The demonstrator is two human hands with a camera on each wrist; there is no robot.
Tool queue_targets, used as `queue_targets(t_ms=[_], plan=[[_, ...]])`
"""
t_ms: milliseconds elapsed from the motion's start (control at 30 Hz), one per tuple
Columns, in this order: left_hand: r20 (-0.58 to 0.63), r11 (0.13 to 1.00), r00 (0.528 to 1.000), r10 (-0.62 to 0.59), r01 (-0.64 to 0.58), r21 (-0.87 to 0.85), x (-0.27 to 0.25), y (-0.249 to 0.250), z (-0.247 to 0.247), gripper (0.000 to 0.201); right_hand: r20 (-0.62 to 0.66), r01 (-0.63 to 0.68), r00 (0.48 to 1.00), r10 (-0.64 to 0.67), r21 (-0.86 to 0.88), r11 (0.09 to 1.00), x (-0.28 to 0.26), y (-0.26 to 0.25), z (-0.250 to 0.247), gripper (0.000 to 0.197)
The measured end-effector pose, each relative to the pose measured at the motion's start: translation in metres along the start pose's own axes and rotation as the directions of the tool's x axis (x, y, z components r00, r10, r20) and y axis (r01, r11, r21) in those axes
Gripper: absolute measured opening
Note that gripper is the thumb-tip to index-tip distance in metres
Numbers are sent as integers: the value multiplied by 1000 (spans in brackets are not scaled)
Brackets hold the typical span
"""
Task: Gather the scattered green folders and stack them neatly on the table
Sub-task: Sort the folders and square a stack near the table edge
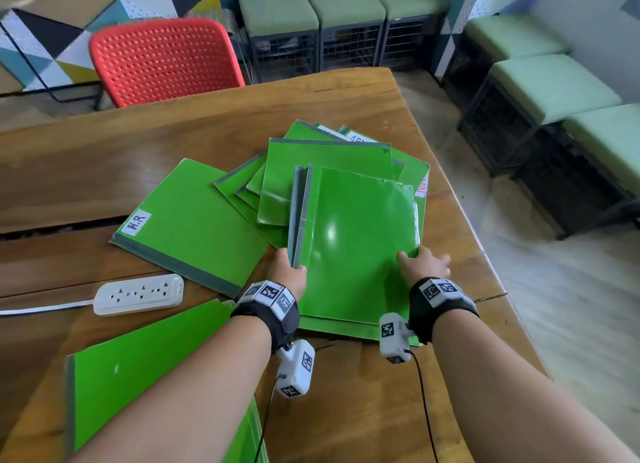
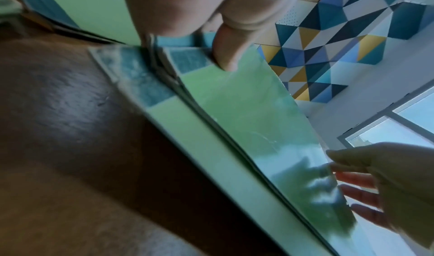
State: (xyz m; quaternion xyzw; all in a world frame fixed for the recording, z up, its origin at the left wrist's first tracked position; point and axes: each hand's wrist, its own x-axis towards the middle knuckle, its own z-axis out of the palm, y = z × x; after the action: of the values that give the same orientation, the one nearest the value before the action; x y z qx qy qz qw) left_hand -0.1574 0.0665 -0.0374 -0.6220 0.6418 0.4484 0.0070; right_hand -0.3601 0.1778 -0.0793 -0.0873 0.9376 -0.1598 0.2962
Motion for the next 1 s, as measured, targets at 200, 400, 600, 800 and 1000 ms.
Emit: queue_targets(t_ms=[200,400,600,800,1000], plan=[[-103,958,993,62,-89,-273,-2,-15,-24,62,5,167,985,-171,185,968,-17,-13,-3,73],[-294,937,949,117,-203,-283,-4,-39,-77,30,21,251,932,-362,684,685,-59,-58,-17,64],[-350,799,919,181,-345,-493,8,-46,-118,55,-106,424,816,-569,778,464,-98,-87,-14,33],[-234,890,961,145,-230,-394,22,-69,-108,61,39,327,797,-603,811,485,-104,-69,16,59],[-155,934,965,-212,153,-322,35,-83,-113,41,58,295,861,-506,753,588,-88,-68,19,65]])
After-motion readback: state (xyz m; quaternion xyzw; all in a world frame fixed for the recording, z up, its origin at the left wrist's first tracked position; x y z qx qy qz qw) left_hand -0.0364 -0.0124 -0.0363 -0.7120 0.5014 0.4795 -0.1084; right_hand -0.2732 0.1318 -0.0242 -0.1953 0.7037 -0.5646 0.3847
